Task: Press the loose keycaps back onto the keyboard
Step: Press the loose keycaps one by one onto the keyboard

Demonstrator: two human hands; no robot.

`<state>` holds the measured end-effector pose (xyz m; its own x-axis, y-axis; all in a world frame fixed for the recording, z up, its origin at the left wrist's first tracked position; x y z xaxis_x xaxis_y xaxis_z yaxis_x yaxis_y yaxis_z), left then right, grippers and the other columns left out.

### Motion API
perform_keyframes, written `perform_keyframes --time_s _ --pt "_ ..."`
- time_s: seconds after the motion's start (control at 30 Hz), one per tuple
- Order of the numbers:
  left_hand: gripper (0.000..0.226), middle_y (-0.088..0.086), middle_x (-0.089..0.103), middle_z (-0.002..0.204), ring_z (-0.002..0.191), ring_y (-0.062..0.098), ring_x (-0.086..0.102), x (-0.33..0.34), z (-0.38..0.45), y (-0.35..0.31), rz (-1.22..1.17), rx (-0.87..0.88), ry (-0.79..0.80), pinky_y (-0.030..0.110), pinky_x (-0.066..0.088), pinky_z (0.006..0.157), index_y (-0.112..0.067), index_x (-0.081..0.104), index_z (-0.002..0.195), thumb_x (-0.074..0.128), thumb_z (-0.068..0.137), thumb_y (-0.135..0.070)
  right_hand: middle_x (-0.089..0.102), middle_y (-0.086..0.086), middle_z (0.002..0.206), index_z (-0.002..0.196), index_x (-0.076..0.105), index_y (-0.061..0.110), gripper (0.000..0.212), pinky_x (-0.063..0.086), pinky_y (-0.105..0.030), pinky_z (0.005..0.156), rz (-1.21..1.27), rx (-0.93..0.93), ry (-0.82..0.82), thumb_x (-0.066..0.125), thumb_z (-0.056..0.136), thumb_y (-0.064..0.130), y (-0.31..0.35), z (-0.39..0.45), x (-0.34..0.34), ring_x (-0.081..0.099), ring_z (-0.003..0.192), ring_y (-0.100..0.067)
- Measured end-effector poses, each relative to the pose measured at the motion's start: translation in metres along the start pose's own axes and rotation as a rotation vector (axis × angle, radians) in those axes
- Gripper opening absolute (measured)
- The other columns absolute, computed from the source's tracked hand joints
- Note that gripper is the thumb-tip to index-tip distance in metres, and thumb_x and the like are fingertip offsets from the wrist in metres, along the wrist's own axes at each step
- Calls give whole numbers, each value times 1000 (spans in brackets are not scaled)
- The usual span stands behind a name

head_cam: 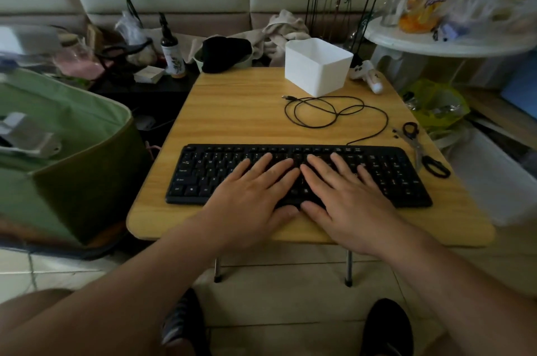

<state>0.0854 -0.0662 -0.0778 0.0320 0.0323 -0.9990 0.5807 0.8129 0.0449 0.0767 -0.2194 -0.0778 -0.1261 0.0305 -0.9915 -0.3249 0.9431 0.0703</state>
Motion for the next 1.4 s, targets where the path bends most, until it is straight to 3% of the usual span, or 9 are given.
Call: perform_keyframes --time_s 0.27,0.4,0.6,0.77,0.97,1.07,1.23,1.4 --pt "75 -17 -12 171 157 11 -17 1 -32 68 -36 -188 36 44 -7 129 -48 -8 161 -10 91 -76 -27 21 166 160 -15 42 80 -3 -51 128 -29 111 0 -2 90 79 -50 -15 0 -24 156 -17" --pt "73 -16 -7 172 158 13 -14 3 -42 80 -45 -267 7 48 -3 130 -52 -4 160 -8 92 -78 -18 18 170 162 -7 41 94 4 -50 129 -6 198 -42 -6 82 90 -74 -24 -2 -14 158 -20" --pt "85 -9 -12 173 158 20 -20 5 -62 91 -141 -402 22 47 2 130 -56 -5 159 -4 81 -91 -10 18 171 163 5 42 102 15 -51 126 184 303 -55 19 76 93 -103 -42 -7 -12 158 -17" --pt "93 -3 -16 173 158 28 -21 6 -62 91 -90 -404 32 47 -3 127 -54 -11 159 -1 77 -97 -15 21 168 162 1 46 101 18 -53 126 191 271 -69 22 75 92 -102 -44 -5 -15 157 -19" --pt "104 -14 -15 171 159 27 -11 2 -56 116 -312 -533 -57 57 13 126 -56 10 159 45 70 -98 -4 26 166 162 5 42 114 31 -50 122 365 298 -243 71 75 74 -107 -33 -17 10 156 -16" --pt "106 -12 -5 172 159 26 -2 1 -47 128 -283 -528 -72 55 16 127 -54 15 159 43 68 -101 1 26 166 162 4 42 112 31 -49 119 357 289 -239 72 77 72 -107 -17 -23 16 154 -19" --pt "103 -9 -8 173 159 31 -7 7 -20 145 -208 -517 14 56 10 127 -53 4 161 34 73 -100 -5 19 170 159 -11 45 109 22 -53 123 287 274 -193 58 82 79 -111 14 -21 1 158 -15" --pt "104 -7 -4 173 159 33 -3 6 3 157 -207 -507 -4 57 13 126 -53 3 160 34 73 -100 -3 20 170 159 -16 43 116 26 -54 121 291 275 -224 65 81 75 -118 36 -26 8 158 -18"
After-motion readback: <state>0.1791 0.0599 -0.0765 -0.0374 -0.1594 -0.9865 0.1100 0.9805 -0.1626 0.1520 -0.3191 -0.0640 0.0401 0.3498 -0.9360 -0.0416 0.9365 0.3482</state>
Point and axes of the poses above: each hand's wrist, its own z-axis towards the middle knuckle, its own x-axis out of the palm, y = z × x, the point moved 8 cm from there along z, towards the middle knuckle
